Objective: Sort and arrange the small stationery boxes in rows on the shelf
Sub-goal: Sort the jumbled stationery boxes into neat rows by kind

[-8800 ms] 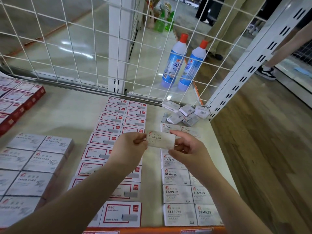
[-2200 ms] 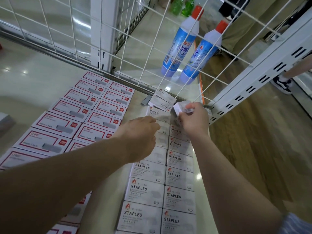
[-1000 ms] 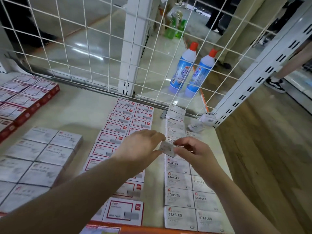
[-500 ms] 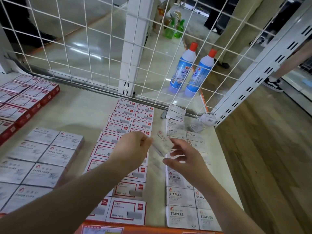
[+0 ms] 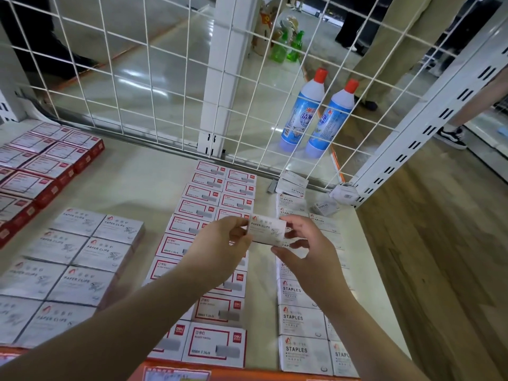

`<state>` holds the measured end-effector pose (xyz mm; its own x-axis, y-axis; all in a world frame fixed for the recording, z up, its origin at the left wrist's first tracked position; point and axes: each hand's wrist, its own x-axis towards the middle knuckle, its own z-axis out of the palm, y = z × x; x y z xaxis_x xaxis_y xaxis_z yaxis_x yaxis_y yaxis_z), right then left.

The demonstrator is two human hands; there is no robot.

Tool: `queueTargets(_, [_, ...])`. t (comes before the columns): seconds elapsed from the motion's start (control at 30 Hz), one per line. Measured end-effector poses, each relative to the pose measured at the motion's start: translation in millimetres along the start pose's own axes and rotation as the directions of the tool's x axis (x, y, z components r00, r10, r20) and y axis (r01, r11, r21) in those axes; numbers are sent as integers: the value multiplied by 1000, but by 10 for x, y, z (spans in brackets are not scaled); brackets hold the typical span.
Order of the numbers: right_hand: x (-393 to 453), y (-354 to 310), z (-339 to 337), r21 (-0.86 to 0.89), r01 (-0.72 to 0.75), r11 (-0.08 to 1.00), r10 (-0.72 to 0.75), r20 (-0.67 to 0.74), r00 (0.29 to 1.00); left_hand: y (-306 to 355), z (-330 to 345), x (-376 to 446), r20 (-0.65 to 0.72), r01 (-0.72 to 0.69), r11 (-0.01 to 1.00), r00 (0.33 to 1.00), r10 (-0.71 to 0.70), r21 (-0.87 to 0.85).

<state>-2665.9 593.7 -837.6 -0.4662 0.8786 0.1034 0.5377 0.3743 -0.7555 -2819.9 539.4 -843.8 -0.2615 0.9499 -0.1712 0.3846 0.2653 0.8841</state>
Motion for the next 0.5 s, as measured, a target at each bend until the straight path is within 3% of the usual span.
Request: queueTargets(0.5, [-48, -10, 51, -119, -20, 993, 29, 76, 997, -91, -96, -64, 9, -37, 989, 999, 36, 142])
